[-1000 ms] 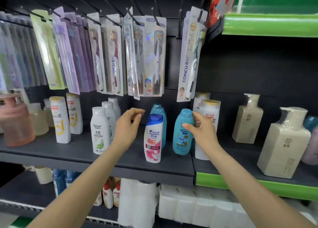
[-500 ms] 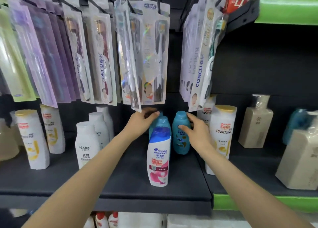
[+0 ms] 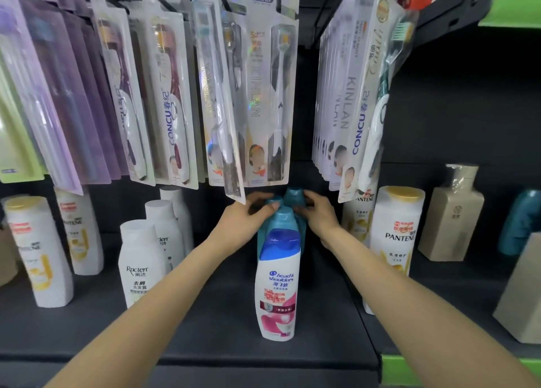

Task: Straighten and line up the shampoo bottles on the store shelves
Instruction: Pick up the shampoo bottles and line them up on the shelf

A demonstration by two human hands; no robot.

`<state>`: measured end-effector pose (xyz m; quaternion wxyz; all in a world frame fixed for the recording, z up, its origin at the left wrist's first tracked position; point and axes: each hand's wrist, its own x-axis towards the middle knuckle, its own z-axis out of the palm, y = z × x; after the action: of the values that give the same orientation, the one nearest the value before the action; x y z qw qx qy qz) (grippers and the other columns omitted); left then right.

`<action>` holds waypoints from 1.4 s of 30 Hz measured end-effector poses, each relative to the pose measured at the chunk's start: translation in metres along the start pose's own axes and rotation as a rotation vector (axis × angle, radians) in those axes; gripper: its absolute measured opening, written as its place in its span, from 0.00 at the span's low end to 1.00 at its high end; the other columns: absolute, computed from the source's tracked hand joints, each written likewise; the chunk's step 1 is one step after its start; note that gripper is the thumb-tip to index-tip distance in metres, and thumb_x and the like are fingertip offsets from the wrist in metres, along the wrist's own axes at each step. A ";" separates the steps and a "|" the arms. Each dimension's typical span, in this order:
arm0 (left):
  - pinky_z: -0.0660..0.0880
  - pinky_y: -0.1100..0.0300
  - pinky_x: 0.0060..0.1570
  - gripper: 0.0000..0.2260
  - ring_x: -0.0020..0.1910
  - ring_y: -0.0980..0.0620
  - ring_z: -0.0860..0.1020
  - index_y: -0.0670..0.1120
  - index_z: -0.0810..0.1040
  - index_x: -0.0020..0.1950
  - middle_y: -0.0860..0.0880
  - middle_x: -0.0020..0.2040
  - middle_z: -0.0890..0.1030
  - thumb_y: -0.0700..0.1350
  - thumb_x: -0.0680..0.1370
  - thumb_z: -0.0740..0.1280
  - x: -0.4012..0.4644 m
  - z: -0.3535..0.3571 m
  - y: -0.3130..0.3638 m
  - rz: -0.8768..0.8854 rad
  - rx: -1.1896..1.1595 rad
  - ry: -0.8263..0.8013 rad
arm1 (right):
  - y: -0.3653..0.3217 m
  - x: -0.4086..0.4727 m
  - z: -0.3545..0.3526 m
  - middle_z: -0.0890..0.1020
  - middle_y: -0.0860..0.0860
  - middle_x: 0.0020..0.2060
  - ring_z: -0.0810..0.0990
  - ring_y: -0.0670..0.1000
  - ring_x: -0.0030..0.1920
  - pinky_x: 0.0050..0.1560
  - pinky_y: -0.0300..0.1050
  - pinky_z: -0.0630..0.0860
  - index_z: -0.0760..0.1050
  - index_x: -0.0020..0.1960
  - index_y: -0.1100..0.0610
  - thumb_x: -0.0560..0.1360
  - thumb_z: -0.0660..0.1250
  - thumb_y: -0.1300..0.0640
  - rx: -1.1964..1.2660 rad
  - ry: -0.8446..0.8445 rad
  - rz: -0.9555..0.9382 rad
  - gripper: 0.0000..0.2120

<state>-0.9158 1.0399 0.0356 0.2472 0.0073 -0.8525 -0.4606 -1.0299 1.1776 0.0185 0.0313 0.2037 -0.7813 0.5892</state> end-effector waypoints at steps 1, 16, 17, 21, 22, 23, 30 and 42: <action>0.69 0.78 0.44 0.16 0.57 0.57 0.76 0.50 0.75 0.63 0.53 0.58 0.79 0.53 0.77 0.65 0.000 0.000 -0.001 0.004 0.000 -0.004 | 0.000 0.002 0.003 0.78 0.57 0.62 0.77 0.55 0.60 0.63 0.49 0.73 0.71 0.68 0.61 0.75 0.67 0.65 0.014 -0.010 -0.002 0.22; 0.69 0.73 0.51 0.16 0.57 0.56 0.76 0.51 0.74 0.63 0.53 0.58 0.79 0.52 0.77 0.64 0.002 -0.002 -0.006 0.016 -0.044 -0.051 | 0.005 0.018 0.008 0.77 0.59 0.61 0.76 0.58 0.61 0.63 0.57 0.74 0.71 0.66 0.62 0.75 0.67 0.66 0.129 -0.082 0.037 0.20; 0.70 0.71 0.52 0.16 0.58 0.56 0.76 0.51 0.74 0.64 0.53 0.59 0.79 0.52 0.77 0.64 0.003 -0.002 -0.007 0.016 -0.045 -0.054 | 0.004 0.019 0.010 0.76 0.60 0.61 0.76 0.59 0.62 0.63 0.57 0.73 0.71 0.66 0.62 0.75 0.66 0.67 0.130 -0.093 0.029 0.20; 0.70 0.70 0.53 0.16 0.58 0.56 0.76 0.51 0.74 0.64 0.52 0.59 0.79 0.53 0.77 0.64 0.003 -0.001 -0.009 0.013 -0.049 -0.057 | 0.001 0.020 0.015 0.75 0.61 0.62 0.76 0.61 0.61 0.57 0.53 0.76 0.69 0.67 0.63 0.76 0.63 0.69 0.168 -0.104 0.037 0.19; 0.70 0.71 0.53 0.16 0.58 0.56 0.76 0.52 0.74 0.64 0.52 0.59 0.79 0.53 0.77 0.64 0.003 -0.001 -0.010 0.010 -0.047 -0.057 | 0.000 0.019 0.015 0.75 0.61 0.63 0.76 0.61 0.62 0.55 0.53 0.76 0.68 0.67 0.63 0.76 0.63 0.69 0.172 -0.102 0.040 0.20; 0.70 0.71 0.53 0.17 0.58 0.56 0.76 0.52 0.74 0.64 0.52 0.60 0.78 0.53 0.77 0.64 0.003 -0.001 -0.010 0.007 -0.043 -0.058 | 0.001 0.019 0.016 0.74 0.60 0.63 0.75 0.61 0.62 0.55 0.51 0.76 0.68 0.68 0.63 0.77 0.63 0.69 0.170 -0.101 0.039 0.20; 0.72 0.65 0.56 0.16 0.58 0.54 0.76 0.49 0.74 0.64 0.51 0.59 0.79 0.51 0.77 0.65 0.000 0.000 -0.003 -0.006 -0.051 -0.033 | 0.001 0.017 0.011 0.73 0.57 0.66 0.74 0.56 0.65 0.66 0.53 0.71 0.67 0.70 0.61 0.74 0.69 0.64 0.099 -0.034 0.009 0.26; 0.70 0.62 0.49 0.09 0.49 0.53 0.77 0.45 0.76 0.58 0.50 0.50 0.79 0.44 0.78 0.63 -0.041 -0.002 0.018 -0.077 0.036 0.227 | -0.003 -0.065 -0.024 0.81 0.56 0.47 0.80 0.54 0.49 0.44 0.46 0.81 0.77 0.57 0.59 0.78 0.63 0.62 -0.071 0.054 -0.155 0.10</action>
<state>-0.8752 1.0586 0.0331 0.3243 0.0966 -0.8262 -0.4504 -0.9736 1.2180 0.0098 0.1050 0.2467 -0.7822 0.5624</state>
